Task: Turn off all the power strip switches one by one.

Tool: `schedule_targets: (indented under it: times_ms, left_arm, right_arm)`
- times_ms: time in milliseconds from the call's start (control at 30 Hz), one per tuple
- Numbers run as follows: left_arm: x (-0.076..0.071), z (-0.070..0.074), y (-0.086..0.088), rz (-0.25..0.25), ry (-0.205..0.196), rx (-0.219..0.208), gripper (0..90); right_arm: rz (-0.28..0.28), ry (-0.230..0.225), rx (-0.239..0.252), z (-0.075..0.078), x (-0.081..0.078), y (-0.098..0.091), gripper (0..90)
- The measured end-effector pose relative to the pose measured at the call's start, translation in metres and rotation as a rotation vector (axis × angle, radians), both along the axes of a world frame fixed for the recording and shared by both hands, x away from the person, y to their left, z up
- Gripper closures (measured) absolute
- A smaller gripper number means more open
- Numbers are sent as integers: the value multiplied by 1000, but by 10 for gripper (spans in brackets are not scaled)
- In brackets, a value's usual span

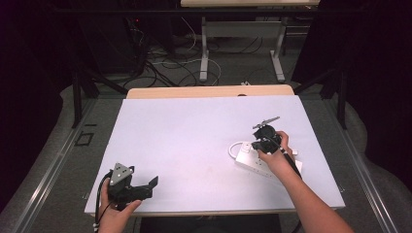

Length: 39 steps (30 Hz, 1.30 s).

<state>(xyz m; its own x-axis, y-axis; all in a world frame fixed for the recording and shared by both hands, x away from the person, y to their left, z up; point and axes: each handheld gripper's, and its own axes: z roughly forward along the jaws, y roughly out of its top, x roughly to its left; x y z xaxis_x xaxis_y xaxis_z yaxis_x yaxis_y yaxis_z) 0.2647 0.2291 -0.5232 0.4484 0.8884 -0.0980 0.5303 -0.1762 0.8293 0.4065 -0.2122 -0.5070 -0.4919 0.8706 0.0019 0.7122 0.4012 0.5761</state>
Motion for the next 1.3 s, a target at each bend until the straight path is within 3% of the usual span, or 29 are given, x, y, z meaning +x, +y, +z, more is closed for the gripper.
schedule_targets:
  times_ms: [800, 1300]
  left_arm:
    - [0, 2, 6, 49, -20, -23, 4]
    - [-1, 2, 7, 51, -15, -24, 4]
  right_arm:
    - [-52, 27, -23, -2, -5, -22, 900]
    - [-76, 34, -17, -6, -7, -34, 900]
